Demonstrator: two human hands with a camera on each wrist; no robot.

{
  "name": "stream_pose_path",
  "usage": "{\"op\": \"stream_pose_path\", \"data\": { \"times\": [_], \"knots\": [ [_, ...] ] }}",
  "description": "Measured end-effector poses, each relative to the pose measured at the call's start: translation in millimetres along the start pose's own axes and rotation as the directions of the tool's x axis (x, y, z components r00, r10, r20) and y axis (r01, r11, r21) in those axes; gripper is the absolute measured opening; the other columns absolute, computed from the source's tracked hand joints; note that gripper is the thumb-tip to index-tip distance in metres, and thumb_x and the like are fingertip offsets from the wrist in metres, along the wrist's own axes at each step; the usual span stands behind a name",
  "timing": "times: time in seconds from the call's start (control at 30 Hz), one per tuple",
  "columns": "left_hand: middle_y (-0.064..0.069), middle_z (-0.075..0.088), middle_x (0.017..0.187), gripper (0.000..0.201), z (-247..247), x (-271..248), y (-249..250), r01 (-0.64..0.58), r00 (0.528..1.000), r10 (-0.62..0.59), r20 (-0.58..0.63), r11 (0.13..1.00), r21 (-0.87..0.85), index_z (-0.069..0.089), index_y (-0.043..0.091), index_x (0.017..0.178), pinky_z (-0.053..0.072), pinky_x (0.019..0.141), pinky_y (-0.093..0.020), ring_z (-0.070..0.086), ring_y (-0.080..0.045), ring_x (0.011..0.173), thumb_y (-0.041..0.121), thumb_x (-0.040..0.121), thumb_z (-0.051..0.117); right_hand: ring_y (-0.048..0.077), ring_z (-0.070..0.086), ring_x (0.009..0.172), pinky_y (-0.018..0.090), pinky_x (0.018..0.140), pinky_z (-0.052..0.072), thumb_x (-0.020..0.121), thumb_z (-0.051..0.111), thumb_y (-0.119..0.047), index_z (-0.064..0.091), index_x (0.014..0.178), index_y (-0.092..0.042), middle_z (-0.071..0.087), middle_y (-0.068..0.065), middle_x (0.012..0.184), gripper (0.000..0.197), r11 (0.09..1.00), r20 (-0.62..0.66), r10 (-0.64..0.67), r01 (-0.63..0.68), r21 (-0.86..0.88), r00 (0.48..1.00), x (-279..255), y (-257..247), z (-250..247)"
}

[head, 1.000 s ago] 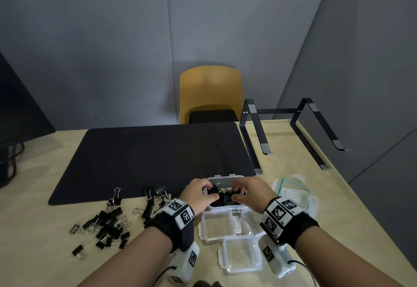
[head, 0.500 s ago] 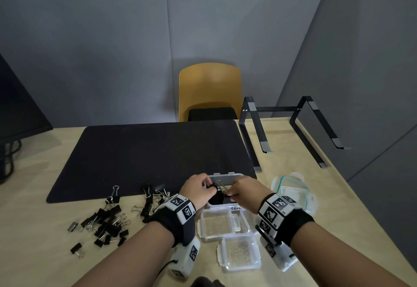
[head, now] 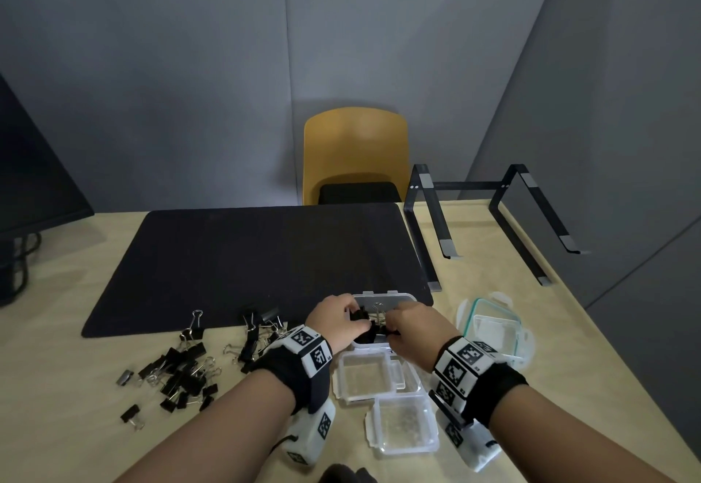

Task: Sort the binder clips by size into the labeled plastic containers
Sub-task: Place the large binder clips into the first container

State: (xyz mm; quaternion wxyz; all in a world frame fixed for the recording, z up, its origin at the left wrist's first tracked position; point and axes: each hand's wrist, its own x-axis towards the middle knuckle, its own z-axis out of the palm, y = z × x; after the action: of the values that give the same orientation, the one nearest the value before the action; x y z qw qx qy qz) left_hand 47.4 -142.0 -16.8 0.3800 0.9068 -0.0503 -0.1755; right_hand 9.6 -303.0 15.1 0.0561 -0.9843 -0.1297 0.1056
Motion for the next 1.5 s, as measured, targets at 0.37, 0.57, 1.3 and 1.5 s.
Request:
{"op": "stream_pose_path", "data": {
  "times": [0.37, 0.57, 1.3, 1.5],
  "knots": [
    [0.002, 0.059, 0.111, 0.016, 1.5, -0.8, -3.5, -0.031, 0.999, 0.032, -0.02, 0.999, 0.006, 0.059, 0.028, 0.096, 0.047, 0.075, -0.024, 0.061, -0.014, 0.091, 0.033, 0.082, 0.065, 0.029, 0.063, 0.089, 0.03, 0.073, 0.048, 0.088, 0.049, -0.009, 0.069, 0.095, -0.008, 0.067, 0.012, 0.096, 0.021, 0.996, 0.195, 0.093, -0.091, -0.016, 0.976, 11.9, -1.5, -3.1],
    [0.004, 0.059, 0.12, 0.03, 0.4, -2.5, -4.8, -0.047, 0.998, 0.048, -0.028, 0.999, 0.018, 0.06, 0.027, 0.112, 0.048, 0.087, -0.028, 0.058, -0.015, 0.104, 0.035, 0.083, 0.065, 0.025, 0.066, 0.086, 0.029, 0.075, 0.051, 0.085, 0.053, -0.013, 0.074, 0.09, -0.012, 0.071, 0.009, 0.09, 0.022, 0.985, 0.169, 0.115, -0.135, 0.111, 0.979, 12.9, 3.5, -3.7],
    [-0.002, 0.058, 0.127, 0.029, 11.3, -3.0, -11.9, -0.045, 0.999, 0.038, -0.039, 0.98, -0.192, 0.064, 0.025, 0.12, 0.046, 0.057, -0.002, 0.056, -0.007, 0.09, 0.022, 0.091, 0.058, 0.025, 0.061, 0.104, 0.028, 0.079, 0.045, 0.089, 0.047, -0.011, 0.056, 0.124, -0.018, 0.065, 0.009, 0.111, 0.037, 0.985, 0.262, 0.039, -0.082, 0.155, 0.964, 10.4, -1.8, -10.6],
    [-0.009, 0.06, 0.122, 0.028, 11.3, -3.9, -9.3, 0.013, 1.0, -0.02, -0.021, 0.959, -0.282, 0.065, 0.024, 0.117, 0.059, 0.06, -0.025, 0.065, -0.019, 0.084, 0.017, 0.091, 0.059, 0.025, 0.06, 0.102, 0.025, 0.073, 0.04, 0.09, 0.048, -0.012, 0.061, 0.117, -0.015, 0.065, 0.01, 0.109, 0.031, 0.992, 0.298, 0.055, -0.086, 0.09, 0.953, 13.8, -5.0, -12.0]
  ]
}}
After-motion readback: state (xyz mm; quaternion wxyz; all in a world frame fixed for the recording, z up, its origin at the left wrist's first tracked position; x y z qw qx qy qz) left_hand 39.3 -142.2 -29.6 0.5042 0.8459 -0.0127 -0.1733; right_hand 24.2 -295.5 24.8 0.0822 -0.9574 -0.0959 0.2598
